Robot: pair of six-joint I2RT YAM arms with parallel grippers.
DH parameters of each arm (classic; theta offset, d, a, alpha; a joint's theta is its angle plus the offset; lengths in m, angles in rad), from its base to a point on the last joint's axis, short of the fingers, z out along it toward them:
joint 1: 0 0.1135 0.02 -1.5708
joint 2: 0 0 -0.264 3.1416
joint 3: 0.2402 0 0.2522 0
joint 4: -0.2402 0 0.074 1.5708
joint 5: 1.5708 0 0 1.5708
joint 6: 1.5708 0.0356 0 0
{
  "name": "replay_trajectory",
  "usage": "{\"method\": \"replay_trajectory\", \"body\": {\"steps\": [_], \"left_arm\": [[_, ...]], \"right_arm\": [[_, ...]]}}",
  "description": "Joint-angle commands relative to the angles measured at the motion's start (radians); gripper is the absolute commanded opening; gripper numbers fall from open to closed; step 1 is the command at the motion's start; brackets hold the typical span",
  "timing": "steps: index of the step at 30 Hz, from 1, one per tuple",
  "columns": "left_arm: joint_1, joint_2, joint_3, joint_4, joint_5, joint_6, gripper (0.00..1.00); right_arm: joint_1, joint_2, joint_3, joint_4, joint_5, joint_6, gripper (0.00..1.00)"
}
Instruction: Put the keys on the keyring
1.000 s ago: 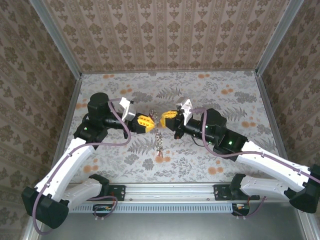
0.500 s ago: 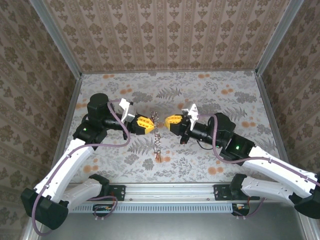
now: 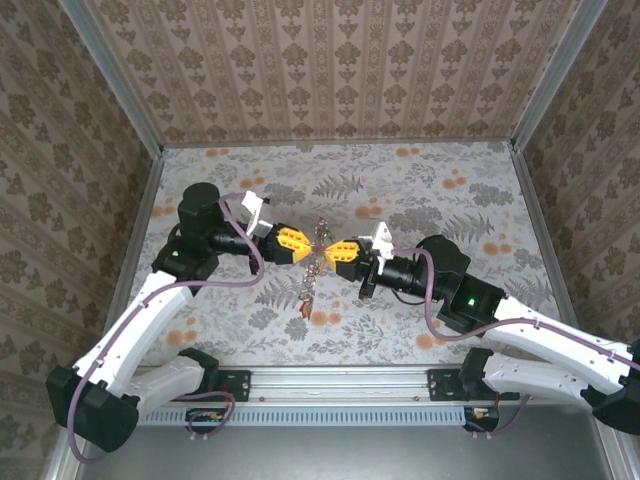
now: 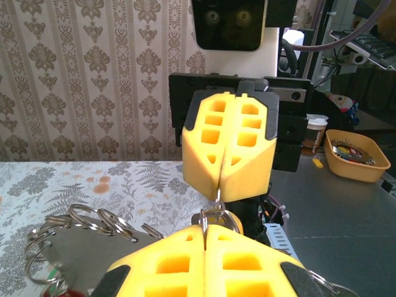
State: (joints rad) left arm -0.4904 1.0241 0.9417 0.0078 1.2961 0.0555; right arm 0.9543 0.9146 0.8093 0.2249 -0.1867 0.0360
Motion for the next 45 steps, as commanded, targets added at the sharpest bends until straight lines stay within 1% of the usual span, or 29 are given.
{"method": "replay_trajectory", "body": {"steps": [1, 7, 12, 27, 45], "left_arm": [[-0.002, 0.004, 0.019, 0.048, 0.043, -0.020, 0.00], [-0.002, -0.001, 0.018, 0.049, 0.048, -0.024, 0.00], [-0.002, -0.002, 0.020, 0.050, 0.051, -0.025, 0.00], [0.000, 0.000, 0.022, 0.055, 0.050, -0.026, 0.00], [0.001, -0.004, 0.018, 0.058, 0.047, -0.026, 0.00]], "right_arm": [[0.014, -0.006, -0.010, 0.075, 0.036, -0.030, 0.00], [0.032, -0.020, -0.022, 0.091, 0.118, -0.054, 0.00], [0.049, -0.012, -0.018, 0.086, 0.160, -0.078, 0.00], [0.052, 0.012, -0.003, 0.091, 0.117, -0.065, 0.00], [0.051, 0.002, -0.005, 0.090, 0.115, -0.061, 0.00]]}}
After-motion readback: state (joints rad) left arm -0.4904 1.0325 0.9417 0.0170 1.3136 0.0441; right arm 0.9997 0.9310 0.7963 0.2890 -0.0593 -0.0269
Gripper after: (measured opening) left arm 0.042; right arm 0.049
